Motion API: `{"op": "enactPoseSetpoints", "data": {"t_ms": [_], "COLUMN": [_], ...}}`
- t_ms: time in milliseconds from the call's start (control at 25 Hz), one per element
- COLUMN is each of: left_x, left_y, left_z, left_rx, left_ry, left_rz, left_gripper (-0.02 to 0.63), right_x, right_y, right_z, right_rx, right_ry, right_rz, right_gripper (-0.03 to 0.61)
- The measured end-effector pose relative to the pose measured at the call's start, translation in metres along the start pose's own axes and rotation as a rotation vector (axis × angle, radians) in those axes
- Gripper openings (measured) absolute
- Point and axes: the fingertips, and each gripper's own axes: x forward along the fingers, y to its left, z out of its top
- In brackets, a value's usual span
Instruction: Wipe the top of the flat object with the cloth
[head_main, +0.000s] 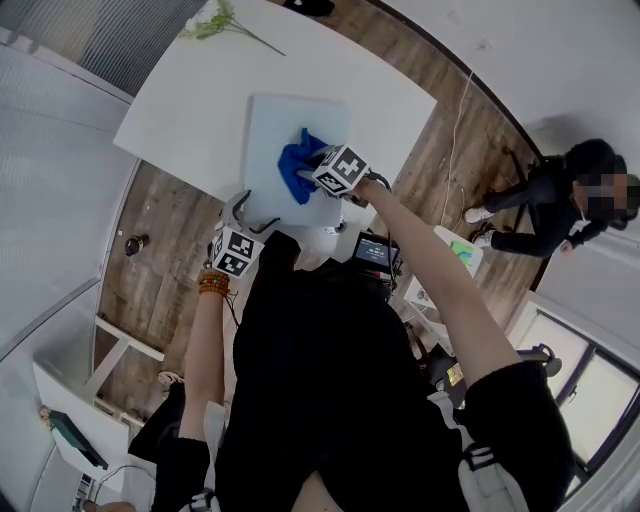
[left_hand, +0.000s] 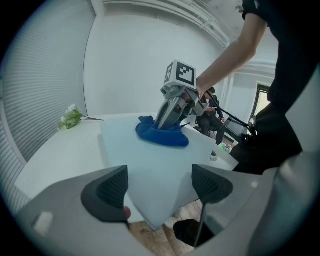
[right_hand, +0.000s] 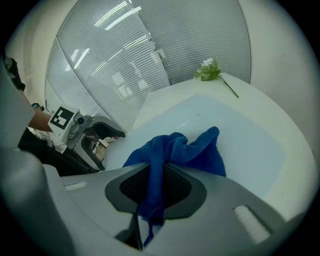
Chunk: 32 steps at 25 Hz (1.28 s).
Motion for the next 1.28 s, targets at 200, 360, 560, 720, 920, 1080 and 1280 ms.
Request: {"op": "enactPoseSetpoints", "data": {"t_ms": [200,360,560,720,920,1080,1280], "left_x": [0.001,0.000,0.001,0.001,0.000,0.002,0.002], "left_y": [0.001,0.001,0.000,0.000,0.000,0.001,0.001], "left_z": [0.000,-0.001,-0.001,0.000,0.000,-0.001,-0.002], "left_rx": [-0.003,-0.004,-0.006,-0.004,-0.005,-0.003,-0.002], "left_ry": [0.002,0.003,0.004,0.002,0.002,0.001,0.003], "left_rz": [-0.001,0.000,0.001,0.003,0.006,0.008,0.011], "left_gripper": [0.385,0.385,0.385,0.385,0.385,0.385,0.385], "right_x": [0.002,0.004,0.006,0.008,0.009,0.013,0.015], "right_y": [0.007,0.017,0.028,0.038,0.052,0.062,0.075], "right_z": [-0.004,-0.007,-0.014,-0.019,-0.024,-0.031,-0.037], "right_rx": [-0.026,-0.037,-0.052,-0.061,-0.081,-0.113,-0.143], "right_ry": [0.015,0.029,0.041,0.051,0.067,0.093,0.114], "right_rz": [0.009,0.029,0.047,0.069,0.099,0.133,0.172], "right_gripper": [0.092,0.092,0.092,0.092,0.092,0.092,0.092]}}
